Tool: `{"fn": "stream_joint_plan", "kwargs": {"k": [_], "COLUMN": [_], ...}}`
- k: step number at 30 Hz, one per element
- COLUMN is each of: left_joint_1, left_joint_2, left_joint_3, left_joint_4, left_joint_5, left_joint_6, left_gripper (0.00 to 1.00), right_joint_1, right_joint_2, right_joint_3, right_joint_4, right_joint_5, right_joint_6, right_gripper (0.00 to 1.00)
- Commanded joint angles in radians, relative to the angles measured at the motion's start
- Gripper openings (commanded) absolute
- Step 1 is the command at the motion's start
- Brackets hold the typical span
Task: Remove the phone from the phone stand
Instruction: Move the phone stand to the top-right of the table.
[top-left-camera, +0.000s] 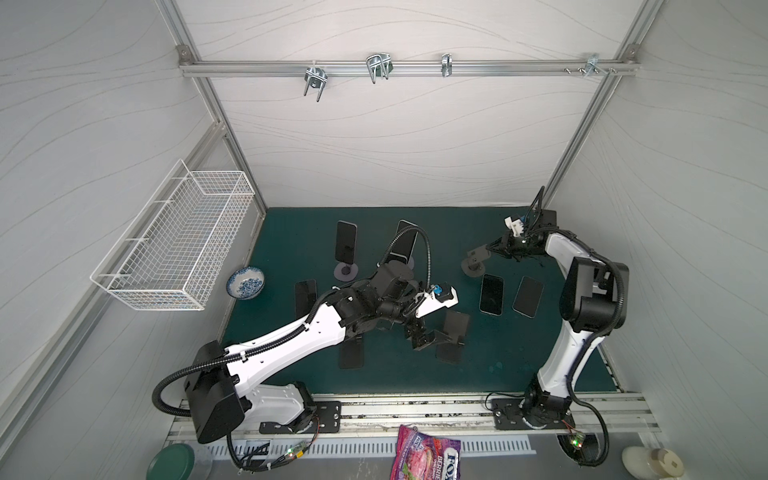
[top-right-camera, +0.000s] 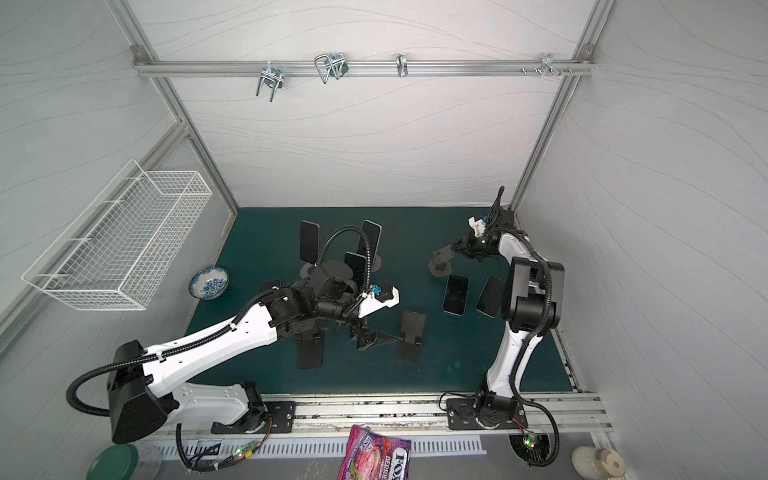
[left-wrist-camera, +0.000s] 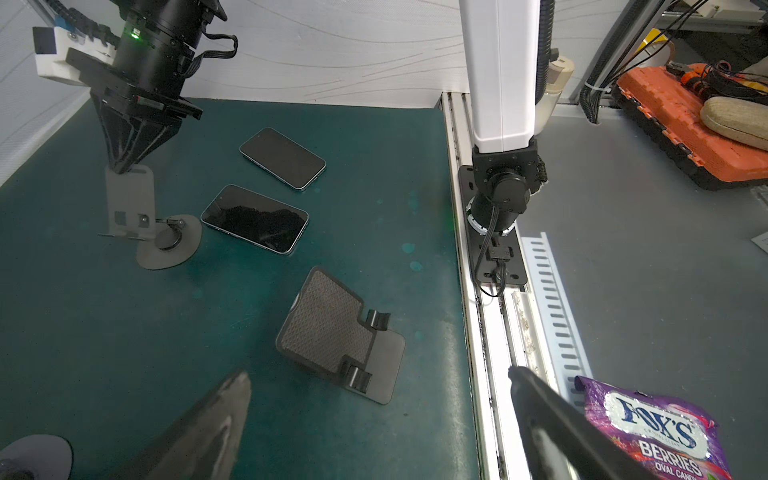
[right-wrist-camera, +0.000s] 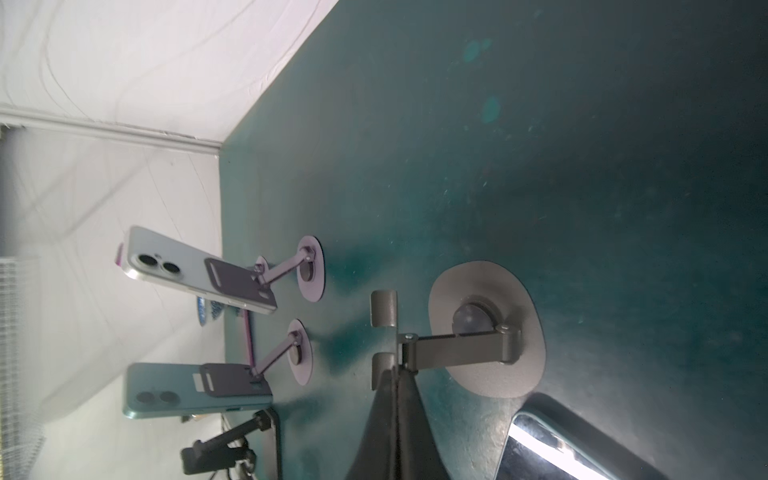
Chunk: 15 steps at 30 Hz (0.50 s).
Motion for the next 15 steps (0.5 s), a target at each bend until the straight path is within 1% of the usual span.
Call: {"fn": "stream_joint_plan", "kwargs": {"k": [1, 5, 7, 12, 15], "left_joint_1": [-0.003, -0.004, -0.003, -0.004, -0.003], "left_joint_2": [-0.021, -0.027, -0.028, -0.025, -0.025], "left_joint_3": [0.039, 0.033, 0.033, 0.033, 0.033], "left_joint_4": [0.028, 0.034, 0.038, 0.043, 0.043], "left_joint_5": [0.027, 0.028, 0.027, 0.034, 0.039], "left_joint_6": [0.003, 0.000, -0.002, -0.009, -0.012], "left_gripper": [0.98, 0.98, 0.98, 0.98, 0.98], "right_joint_1": [-0.045, -0.104, -0.125, -0.165, -0.197], "right_joint_2": [0.037, 0.065, 0.072, 0.063, 0.064], "right_joint_3": [0.046, 0.046, 0.054, 0.062, 0.056], "right_joint_4": [0.052, 0.127, 0.135, 0.123, 0.119], "right_joint_5": [-0.029, -0.060, -0.060, -0.023, 0.007], "right_joint_6": [0.026, 0.101, 0.117, 0.132, 0.167], "right_gripper": [0.02, 0.03, 0.03, 0.03, 0.03]}}
